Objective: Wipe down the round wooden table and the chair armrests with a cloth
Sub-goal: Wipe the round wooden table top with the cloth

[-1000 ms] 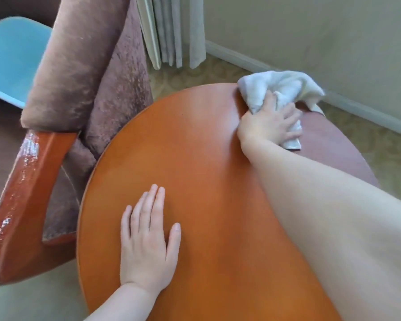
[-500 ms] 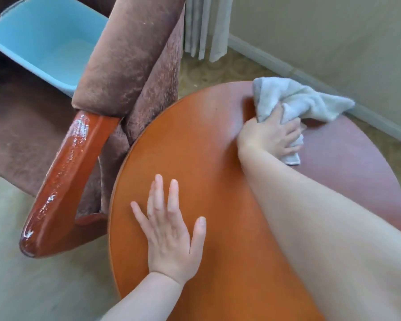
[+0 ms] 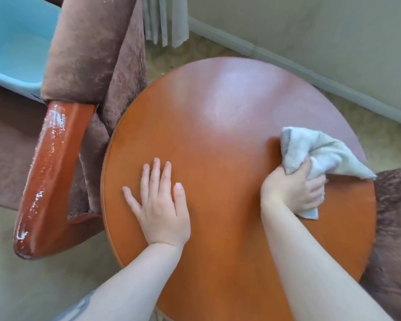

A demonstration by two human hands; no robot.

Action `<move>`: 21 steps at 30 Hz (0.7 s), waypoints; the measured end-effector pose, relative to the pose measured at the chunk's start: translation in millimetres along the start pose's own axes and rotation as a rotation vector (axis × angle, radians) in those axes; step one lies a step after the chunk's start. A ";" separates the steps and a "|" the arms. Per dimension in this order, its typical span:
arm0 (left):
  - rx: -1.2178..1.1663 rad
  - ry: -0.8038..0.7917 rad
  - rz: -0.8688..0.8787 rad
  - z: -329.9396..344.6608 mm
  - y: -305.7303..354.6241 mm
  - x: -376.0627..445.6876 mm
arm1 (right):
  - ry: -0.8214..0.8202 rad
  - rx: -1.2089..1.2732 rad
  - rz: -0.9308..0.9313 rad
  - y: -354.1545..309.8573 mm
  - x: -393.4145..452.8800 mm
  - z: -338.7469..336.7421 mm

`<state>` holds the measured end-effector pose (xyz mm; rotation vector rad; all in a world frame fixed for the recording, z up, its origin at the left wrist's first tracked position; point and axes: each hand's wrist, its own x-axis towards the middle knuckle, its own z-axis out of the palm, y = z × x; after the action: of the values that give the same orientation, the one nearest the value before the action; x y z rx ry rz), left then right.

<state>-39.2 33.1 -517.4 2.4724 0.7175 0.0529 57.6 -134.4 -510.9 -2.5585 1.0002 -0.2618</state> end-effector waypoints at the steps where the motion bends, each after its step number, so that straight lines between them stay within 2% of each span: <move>1: -0.012 -0.029 0.012 -5.4 -1.6 2.7 | -0.010 0.032 -0.108 -1.7 -22.0 1.9; 2: -0.031 -0.067 0.037 -12.7 -6.2 4.0 | -0.090 0.024 -0.336 10.3 -44.5 -1.8; 5: -0.233 -0.211 0.120 -45.2 -29.7 3.0 | -0.514 -0.107 -1.175 83.8 -78.3 -43.6; 6: -0.332 -0.251 0.097 -58.0 -37.4 2.0 | -0.642 -0.153 -1.354 99.7 -61.5 -58.9; 7: -0.395 -0.280 0.055 -69.9 -45.5 0.6 | -0.703 -0.185 -1.440 105.7 -38.5 -68.6; 8: -0.418 -0.299 0.014 -80.8 -52.2 -0.6 | -0.672 -0.155 -1.399 102.5 -19.7 -69.7; 9: -0.418 -0.312 -0.016 -89.4 -58.0 -1.6 | -0.617 -0.082 -1.223 89.2 -7.6 -64.5; 10: -0.415 -0.321 -0.037 -96.0 -63.4 -2.7 | -0.506 -0.009 -0.943 65.6 -3.4 -50.9; 12: -0.443 -0.323 -0.078 -104.5 -68.7 -1.8 | -0.168 0.025 -0.309 -7.8 -26.3 -12.0; 13: -0.473 -0.323 -0.111 -107.2 -68.6 -0.1 | -0.130 0.022 -0.097 -47.7 -45.2 3.0; 14: -0.506 -0.320 -0.141 -109.1 -67.5 2.2 | -0.148 0.038 0.006 -81.1 -66.9 16.7; 15: -0.538 -0.314 -0.159 -110.0 -66.5 5.3 | -0.167 0.046 -0.025 -104.3 -89.2 28.5; 16: -0.565 -0.305 -0.170 -110.4 -65.5 7.8 | -0.183 0.033 -0.187 -114.4 -112.3 40.6; 17: -0.581 -0.288 -0.183 -111.0 -64.7 10.4 | -0.262 0.024 -0.452 -111.3 -137.6 46.2; 19: -0.560 -0.233 -0.217 -110.7 -63.2 12.3 | -0.467 0.023 -0.957 -78.0 -172.7 31.3; 20: -0.531 -0.208 -0.232 -110.4 -63.8 9.9 | -0.513 0.025 -1.085 -51.1 -174.6 18.4; 21: -0.499 -0.207 -0.221 -109.6 -65.2 5.0 | -0.560 -0.004 -1.129 -18.4 -167.0 3.7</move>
<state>-86.7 136.6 -460.0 1.8840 0.7733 -0.0957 -51.8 -6.9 -512.5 -2.6562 -0.6800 0.1780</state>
